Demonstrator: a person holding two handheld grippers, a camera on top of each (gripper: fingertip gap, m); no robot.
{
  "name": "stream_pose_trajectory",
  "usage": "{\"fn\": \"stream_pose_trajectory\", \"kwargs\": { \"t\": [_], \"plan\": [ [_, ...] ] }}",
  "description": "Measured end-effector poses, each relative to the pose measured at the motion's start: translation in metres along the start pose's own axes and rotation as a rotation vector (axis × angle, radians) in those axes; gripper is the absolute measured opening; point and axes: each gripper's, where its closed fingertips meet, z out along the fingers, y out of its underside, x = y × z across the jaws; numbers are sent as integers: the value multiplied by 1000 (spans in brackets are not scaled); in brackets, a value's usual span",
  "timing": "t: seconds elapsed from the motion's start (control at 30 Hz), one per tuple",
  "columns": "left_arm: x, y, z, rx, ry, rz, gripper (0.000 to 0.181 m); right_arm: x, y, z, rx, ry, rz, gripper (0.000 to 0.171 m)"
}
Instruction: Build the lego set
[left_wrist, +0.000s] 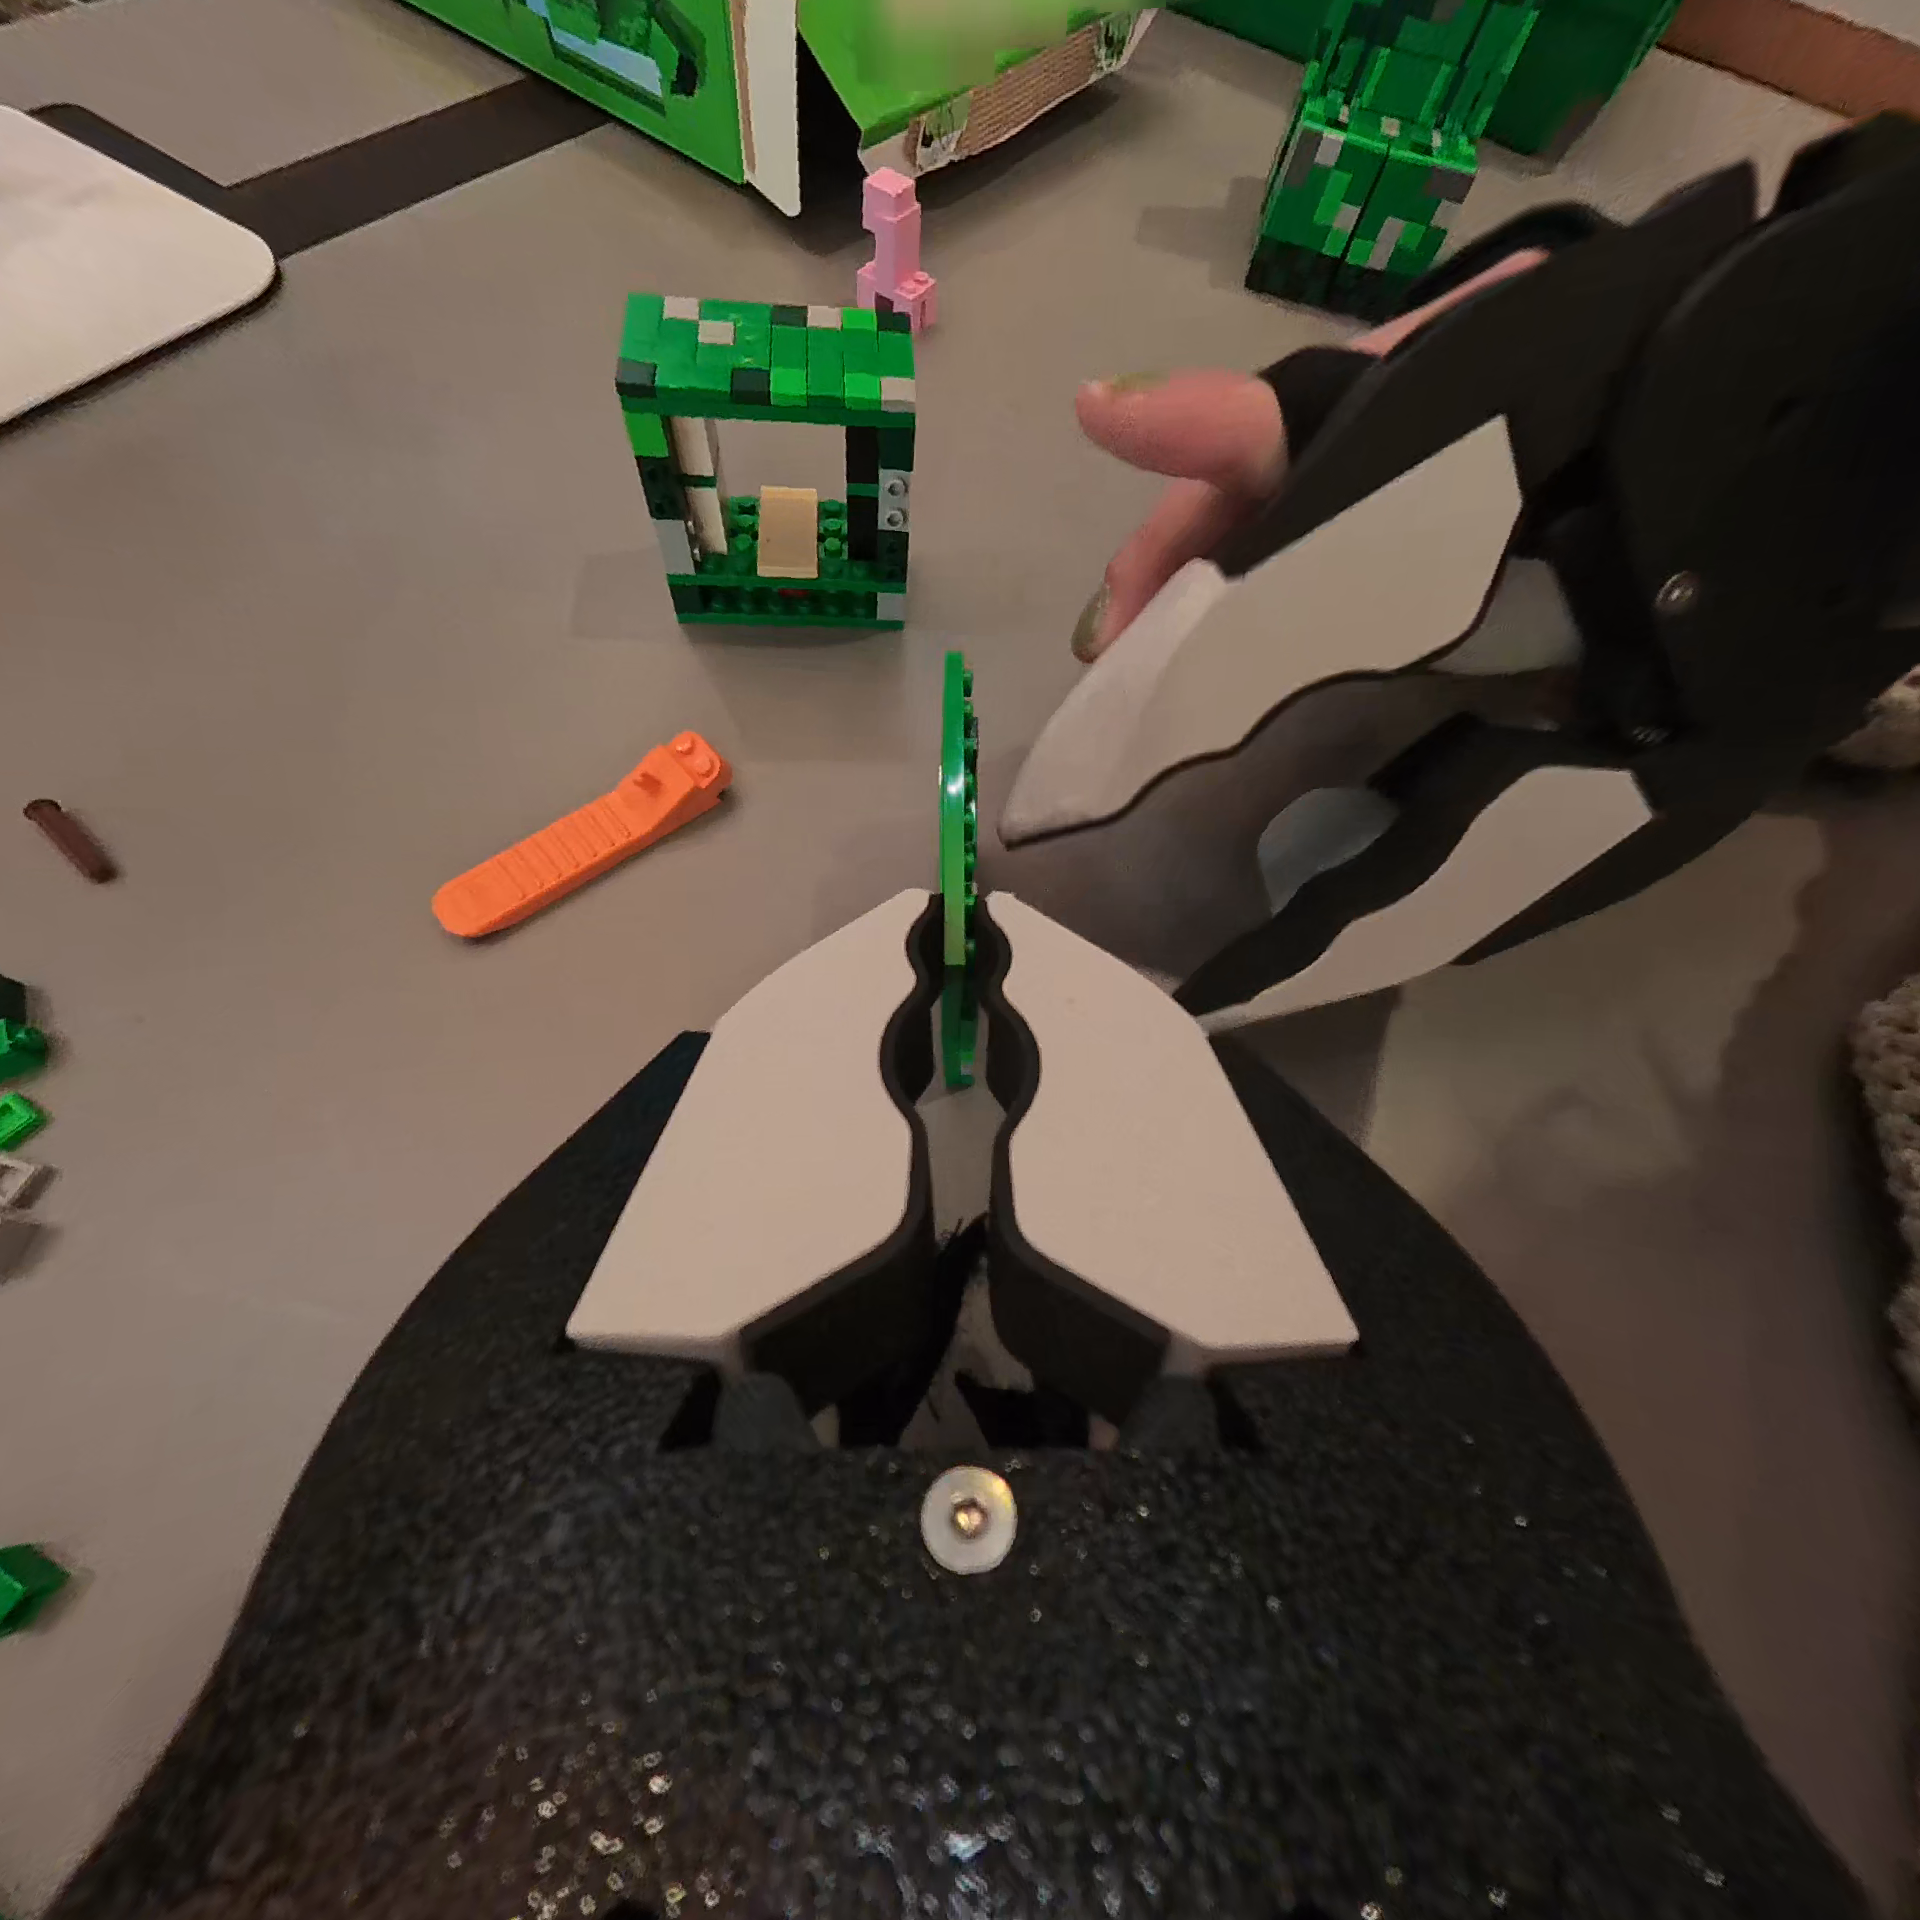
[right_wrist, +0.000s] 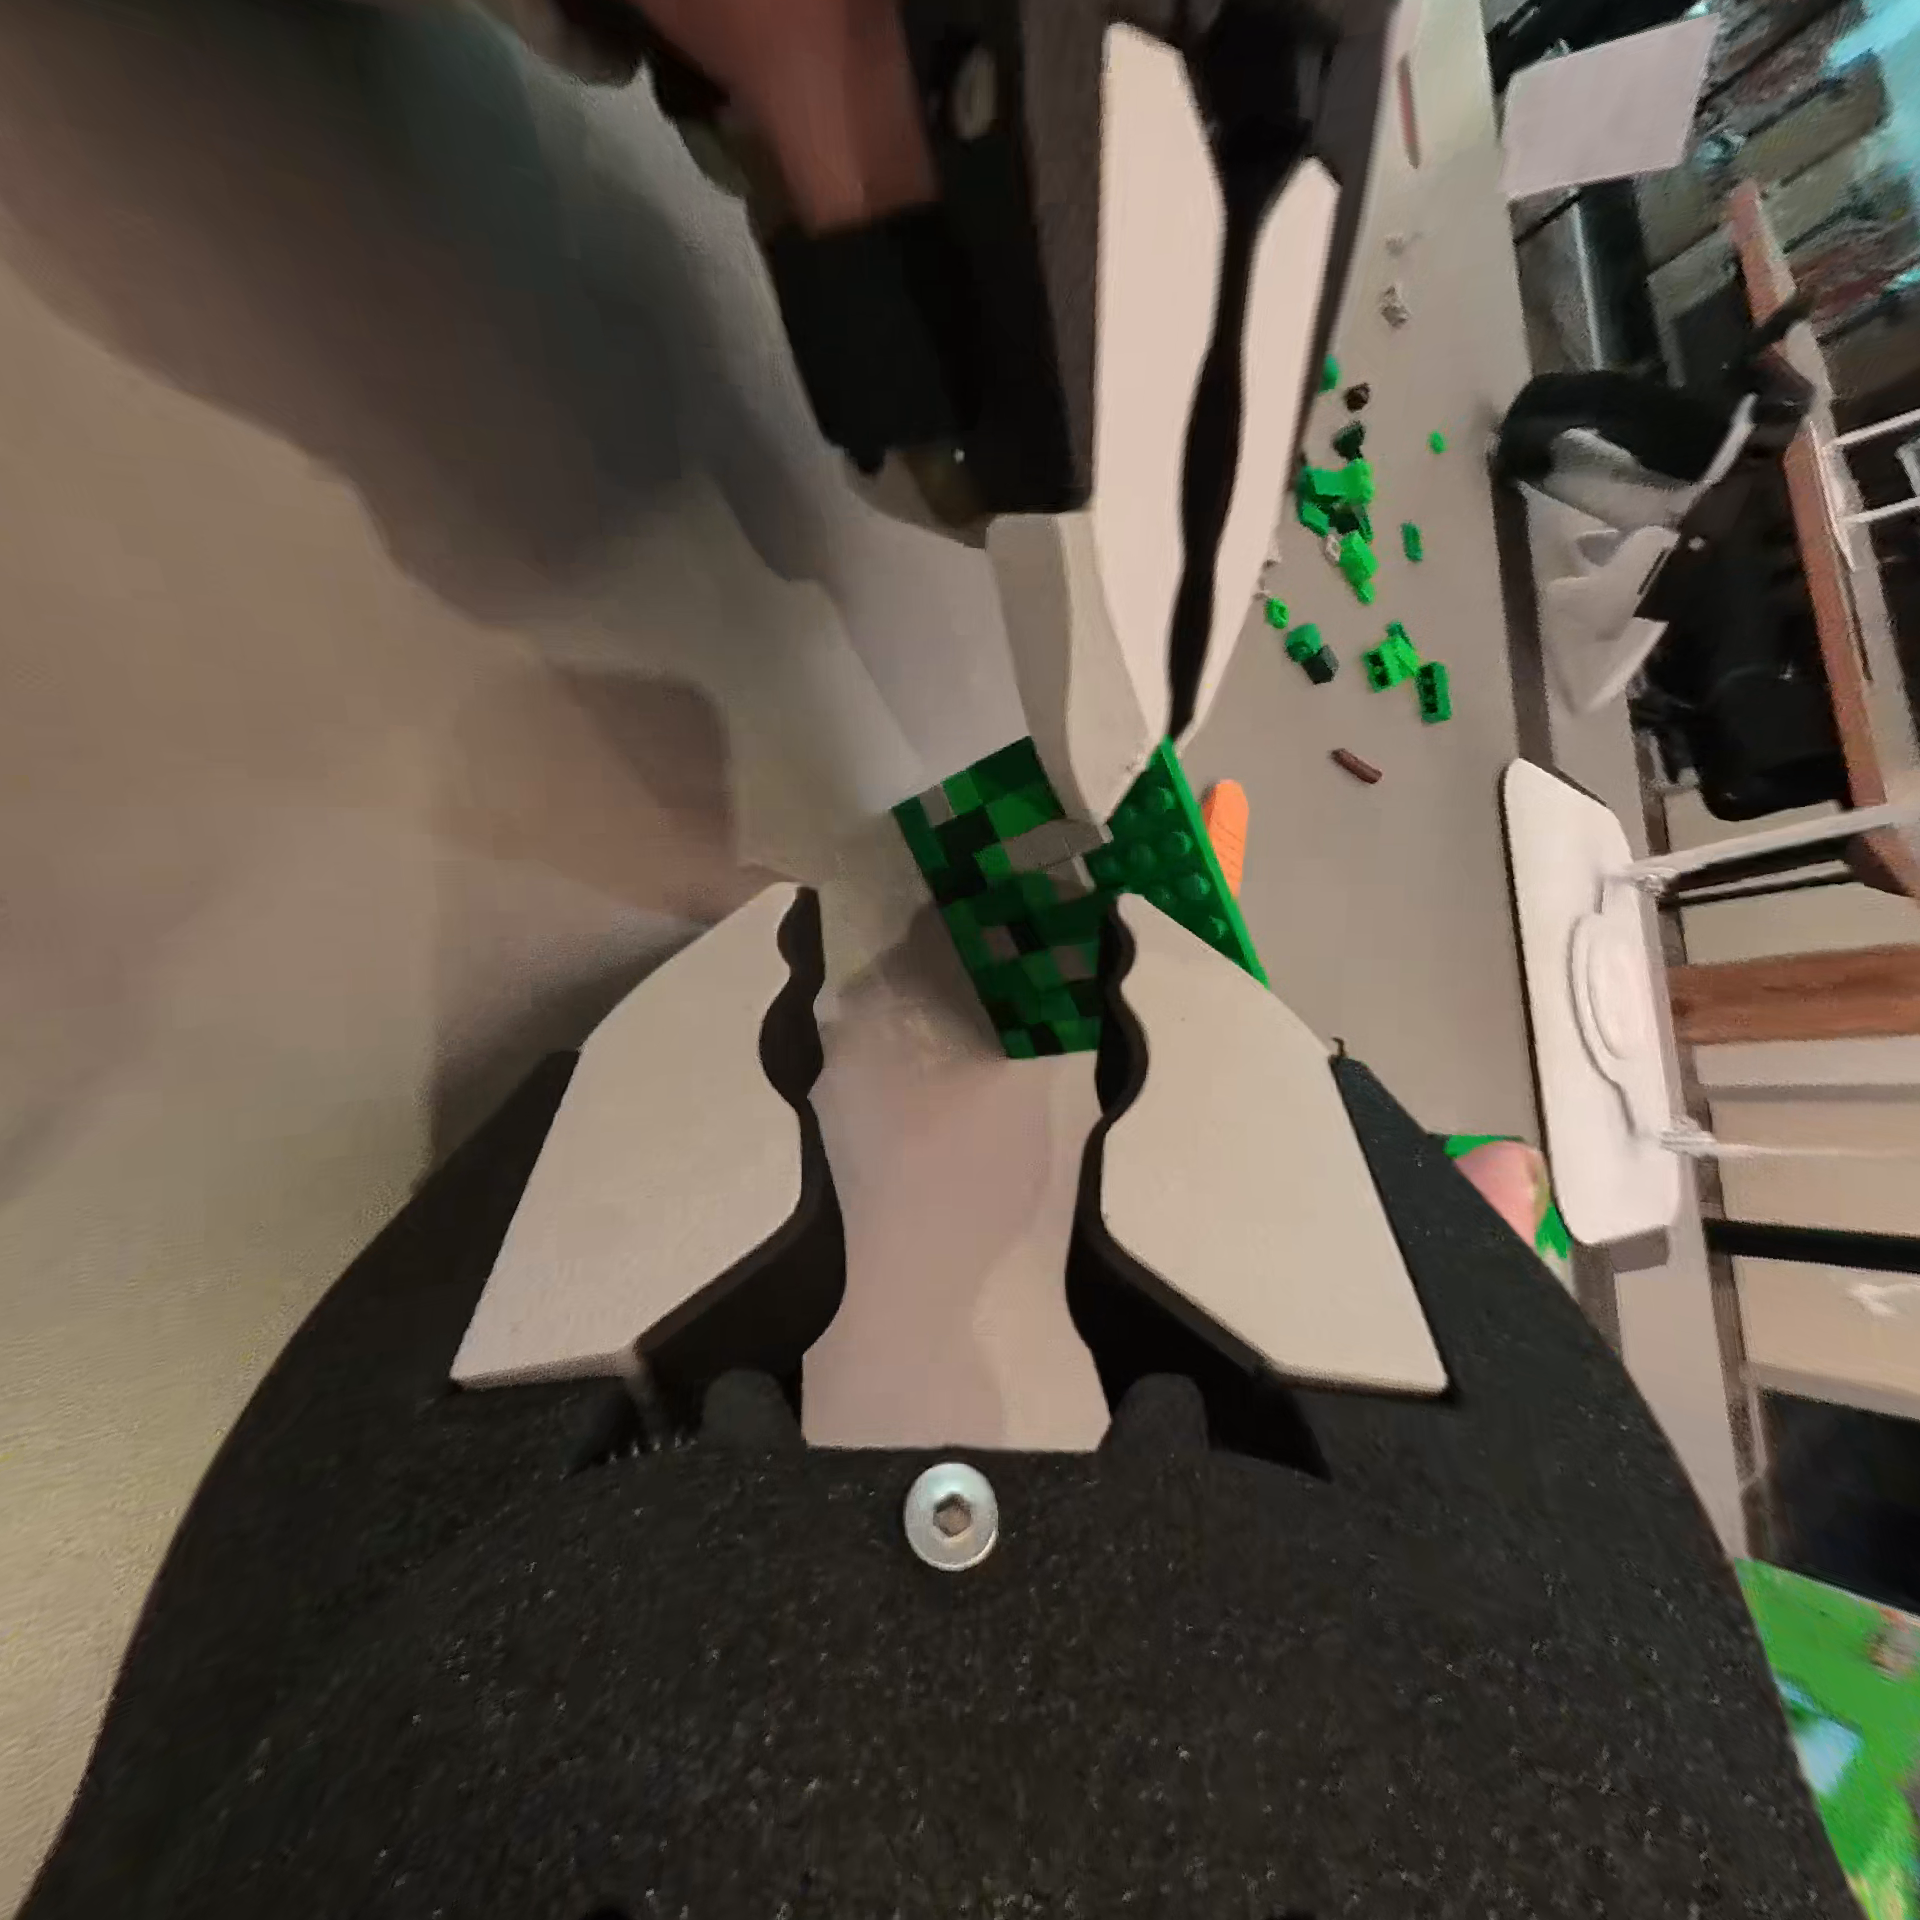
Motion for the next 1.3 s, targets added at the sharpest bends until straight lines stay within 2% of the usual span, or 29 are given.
{"fn": "stream_pose_trajectory", "kwargs": {
  "t": [0.17,0.63,0.83,0.97,1.07,1.3],
  "plan": [
    [0,-1,1,-8,-5,-21,4,-7,-3,8,-3,-5,3,59],
    [-1,0,1,-16,3,-20,4,-5,-4,11,-6,-31,61,55],
    [0,-1,1,33,18,1,5,-7,-5,10,0,-33,67,57],
    [2,9,6,-13,39,26,15,-5,-3,10,6,-31,88,59],
    [3,18,14,-47,29,61,12,-5,-1,10,9,-33,101,60],
    [-5,14,19,-43,-39,103,6,-3,0,10,21,-11,87,59]
  ]
}}
